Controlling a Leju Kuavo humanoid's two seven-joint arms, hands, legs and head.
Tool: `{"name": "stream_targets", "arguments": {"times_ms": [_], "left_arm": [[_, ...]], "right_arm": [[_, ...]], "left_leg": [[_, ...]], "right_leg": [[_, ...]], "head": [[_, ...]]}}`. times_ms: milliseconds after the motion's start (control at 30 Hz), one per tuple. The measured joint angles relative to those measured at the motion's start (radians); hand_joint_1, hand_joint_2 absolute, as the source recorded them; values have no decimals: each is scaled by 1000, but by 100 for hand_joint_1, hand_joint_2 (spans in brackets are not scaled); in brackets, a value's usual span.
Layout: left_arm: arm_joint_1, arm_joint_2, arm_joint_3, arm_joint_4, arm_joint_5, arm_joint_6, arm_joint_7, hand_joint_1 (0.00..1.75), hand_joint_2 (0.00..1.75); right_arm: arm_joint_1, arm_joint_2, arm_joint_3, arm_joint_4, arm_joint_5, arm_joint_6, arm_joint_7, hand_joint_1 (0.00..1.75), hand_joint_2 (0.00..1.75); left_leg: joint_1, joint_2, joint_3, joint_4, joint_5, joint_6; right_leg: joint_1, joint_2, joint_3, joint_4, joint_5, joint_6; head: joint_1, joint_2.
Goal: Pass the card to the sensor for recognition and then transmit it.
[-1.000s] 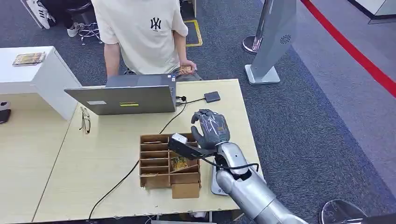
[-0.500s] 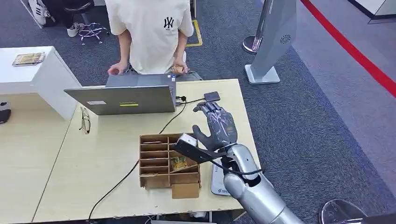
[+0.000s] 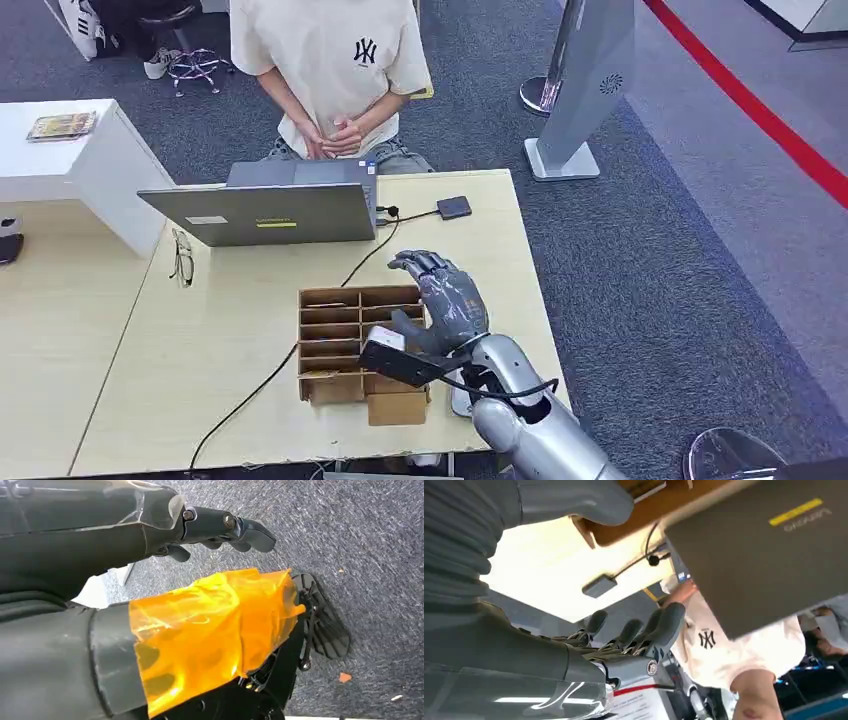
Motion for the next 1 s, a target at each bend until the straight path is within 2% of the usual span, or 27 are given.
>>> {"name": "stream_targets", "arguments": {"times_ms": [233, 333, 433, 567, 933, 1000], "left_arm": [[-1, 1, -21, 0, 0, -3, 7, 0, 0], [-1, 2, -29, 0, 0, -6, 15, 0, 0], [-1, 2, -36, 0, 0, -6, 18, 0, 0], [-1, 3, -45, 0, 2, -8, 24, 0, 0], [0, 4, -70, 0, 32, -8, 35, 0, 0], [0, 4, -74, 0, 36, -8, 35, 0, 0]], "right_arm": [[-19, 15, 34, 74, 7, 6, 3, 66, 175], [-30, 21, 48, 100, 12, 7, 4, 82, 175], [-40, 29, 53, 121, 12, 6, 11, 84, 175], [-54, 34, 54, 151, 13, -1, 21, 103, 175], [-80, 34, 46, 204, 15, -16, 39, 101, 175], [-81, 34, 44, 210, 18, -16, 39, 108, 175]], "left_leg": [[0, 0, 0, 0, 0, 0], [0, 0, 0, 0, 0, 0], [0, 0, 0, 0, 0, 0], [0, 0, 0, 0, 0, 0], [0, 0, 0, 0, 0, 0], [0, 0, 0, 0, 0, 0]], "right_leg": [[0, 0, 0, 0, 0, 0], [0, 0, 0, 0, 0, 0], [0, 0, 0, 0, 0, 0], [0, 0, 0, 0, 0, 0], [0, 0, 0, 0, 0, 0], [0, 0, 0, 0, 0, 0]], "head": [[0, 0], [0, 0], [0, 0], [0, 0], [0, 0], [0, 0]]}}
